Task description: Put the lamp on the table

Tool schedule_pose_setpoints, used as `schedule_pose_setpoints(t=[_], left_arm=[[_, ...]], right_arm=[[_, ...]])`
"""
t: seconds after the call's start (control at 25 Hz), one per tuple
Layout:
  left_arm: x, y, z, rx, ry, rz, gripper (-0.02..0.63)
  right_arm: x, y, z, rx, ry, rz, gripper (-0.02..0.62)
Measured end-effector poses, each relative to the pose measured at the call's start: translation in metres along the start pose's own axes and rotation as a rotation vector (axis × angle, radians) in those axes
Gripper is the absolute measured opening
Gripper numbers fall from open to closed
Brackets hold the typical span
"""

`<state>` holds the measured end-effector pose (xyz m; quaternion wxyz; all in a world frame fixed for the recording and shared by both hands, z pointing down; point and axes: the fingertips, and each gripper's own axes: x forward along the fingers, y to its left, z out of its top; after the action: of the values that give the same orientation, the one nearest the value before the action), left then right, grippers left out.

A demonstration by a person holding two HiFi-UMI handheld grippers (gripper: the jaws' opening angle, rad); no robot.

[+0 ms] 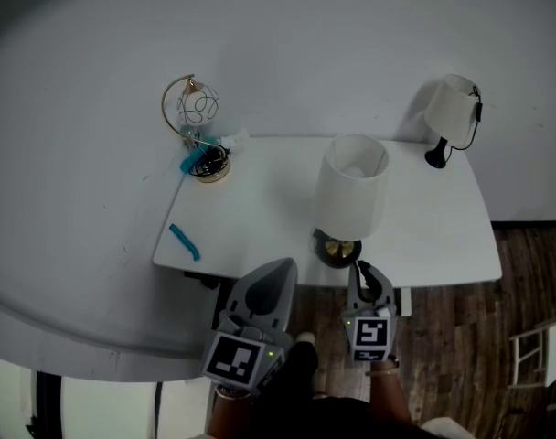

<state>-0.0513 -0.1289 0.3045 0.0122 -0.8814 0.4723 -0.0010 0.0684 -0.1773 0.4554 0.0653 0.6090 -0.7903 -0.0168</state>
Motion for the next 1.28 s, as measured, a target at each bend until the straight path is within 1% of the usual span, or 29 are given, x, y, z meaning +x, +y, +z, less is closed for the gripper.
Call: schedule_pose_setpoints(t=[0.12,0.2,0.92,1.28], left_arm=[[-0.005,-0.004,0.003,0.003,-0.007,-0.002,0.003],[-0.009,-0.006,0.004,0.005,-0.012,-0.002,0.003],[-0.053,-0.029,0.013,0.016,-0.037,-0.01,0.003],[-0.07,-0.037,0.017,0.021,-0.038,-0.017,0.003]], right_arm=[[-0.005,0.002,0.002,-0.003,-0.005,0.0,0.02],[-0.009,0.003,0.005,-0.01,-0.01,-0.002,0.0],[-0.053,0.026,0.018,-0.03,-0.038,0.024,0.0],[-0.073,0.026,0.031,-0.004,-0.046,0.021,-0.002]])
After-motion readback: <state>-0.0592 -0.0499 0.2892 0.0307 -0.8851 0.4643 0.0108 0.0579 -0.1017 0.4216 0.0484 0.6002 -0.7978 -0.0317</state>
